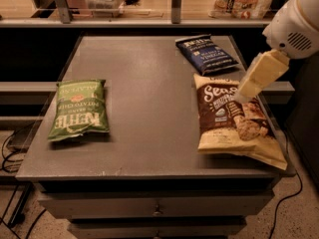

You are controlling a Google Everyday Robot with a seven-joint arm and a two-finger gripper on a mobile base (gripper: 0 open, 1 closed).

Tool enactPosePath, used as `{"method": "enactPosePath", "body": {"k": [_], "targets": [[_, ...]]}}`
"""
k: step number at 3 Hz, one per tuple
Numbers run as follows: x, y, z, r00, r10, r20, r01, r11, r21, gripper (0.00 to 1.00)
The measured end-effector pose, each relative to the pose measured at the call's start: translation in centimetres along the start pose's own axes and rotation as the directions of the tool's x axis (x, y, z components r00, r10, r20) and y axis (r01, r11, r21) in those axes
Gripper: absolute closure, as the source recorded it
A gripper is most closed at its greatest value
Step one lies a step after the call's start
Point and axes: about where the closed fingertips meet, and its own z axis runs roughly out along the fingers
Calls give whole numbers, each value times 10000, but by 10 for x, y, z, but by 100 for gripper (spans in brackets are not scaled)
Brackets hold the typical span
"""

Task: Pick blue chip bag

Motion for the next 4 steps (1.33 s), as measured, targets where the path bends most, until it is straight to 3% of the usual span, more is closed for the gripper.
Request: {"method": "enactPosePath", "body": {"k": [1,2,3,4], "targets": [[-25,-43,31,9977,298,611,-307,9994,148,0],[-27,-49,33,9970,327,697,-339,9993,161,0],[-32,-53,44,9911,864,1016,-852,9962,-155,0],[-48,-64,69,9745,1524,1648,-1461,9880,-500,0]]}}
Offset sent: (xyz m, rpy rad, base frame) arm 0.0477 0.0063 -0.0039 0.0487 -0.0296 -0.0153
